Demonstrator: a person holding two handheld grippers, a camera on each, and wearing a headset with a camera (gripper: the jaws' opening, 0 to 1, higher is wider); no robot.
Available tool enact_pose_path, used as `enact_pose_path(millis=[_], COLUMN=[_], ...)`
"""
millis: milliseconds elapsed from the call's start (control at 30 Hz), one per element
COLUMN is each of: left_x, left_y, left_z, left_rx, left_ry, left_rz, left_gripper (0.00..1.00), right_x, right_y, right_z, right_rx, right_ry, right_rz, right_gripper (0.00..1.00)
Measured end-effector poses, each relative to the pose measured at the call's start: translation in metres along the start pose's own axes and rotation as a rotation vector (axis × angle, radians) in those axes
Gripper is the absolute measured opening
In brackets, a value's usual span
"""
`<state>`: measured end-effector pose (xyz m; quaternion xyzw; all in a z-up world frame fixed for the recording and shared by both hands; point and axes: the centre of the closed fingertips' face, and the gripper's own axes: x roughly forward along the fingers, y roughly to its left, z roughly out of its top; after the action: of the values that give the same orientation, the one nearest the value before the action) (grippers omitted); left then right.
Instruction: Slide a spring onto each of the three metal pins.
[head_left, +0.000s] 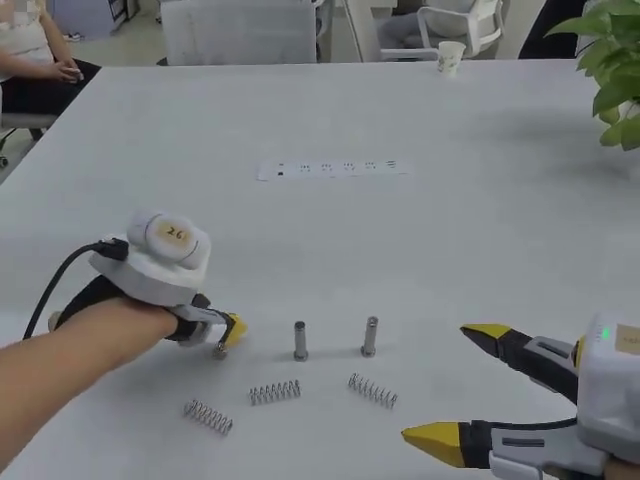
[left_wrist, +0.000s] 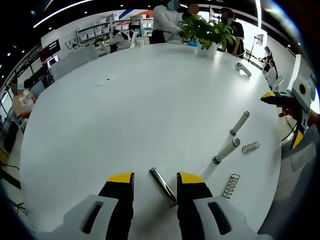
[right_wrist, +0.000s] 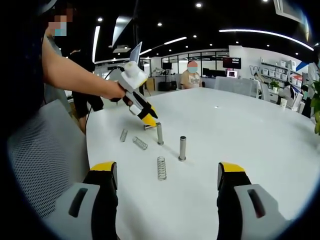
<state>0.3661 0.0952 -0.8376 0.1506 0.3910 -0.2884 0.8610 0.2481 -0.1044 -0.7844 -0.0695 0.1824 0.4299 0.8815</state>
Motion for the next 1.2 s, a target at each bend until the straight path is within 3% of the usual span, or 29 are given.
enact_pose_path(millis=[333, 667, 900, 1200], left_x=[0.009, 0.012, 0.016, 0.016], left_y=[0.005, 0.003, 0.007, 0.008], left_z=[-0.008, -0.004, -0.005, -0.005], left_rx=[0.006, 0.008, -0.007, 0.034], left_ry=[0.068, 0.093, 0.115, 0.140], left_rz=[0.015, 0.021, 0.027, 0.039], left_gripper=[0.18, 0.11, 0.07, 0.03], right_x=[0.000, 0.000, 0.000, 0.003], right_y=[0.001, 0.000, 0.000, -0.001], right_z=[-0.002, -0.002, -0.005, -0.006], right_rx=[0.001, 0.000, 0.003, 0.009], right_ry=[0.009, 0.012, 0.020, 0.020], right_rz=[-0.004, -0.010, -0.011, -0.009], right_gripper=[0.82, 0.81, 0.80, 0.80])
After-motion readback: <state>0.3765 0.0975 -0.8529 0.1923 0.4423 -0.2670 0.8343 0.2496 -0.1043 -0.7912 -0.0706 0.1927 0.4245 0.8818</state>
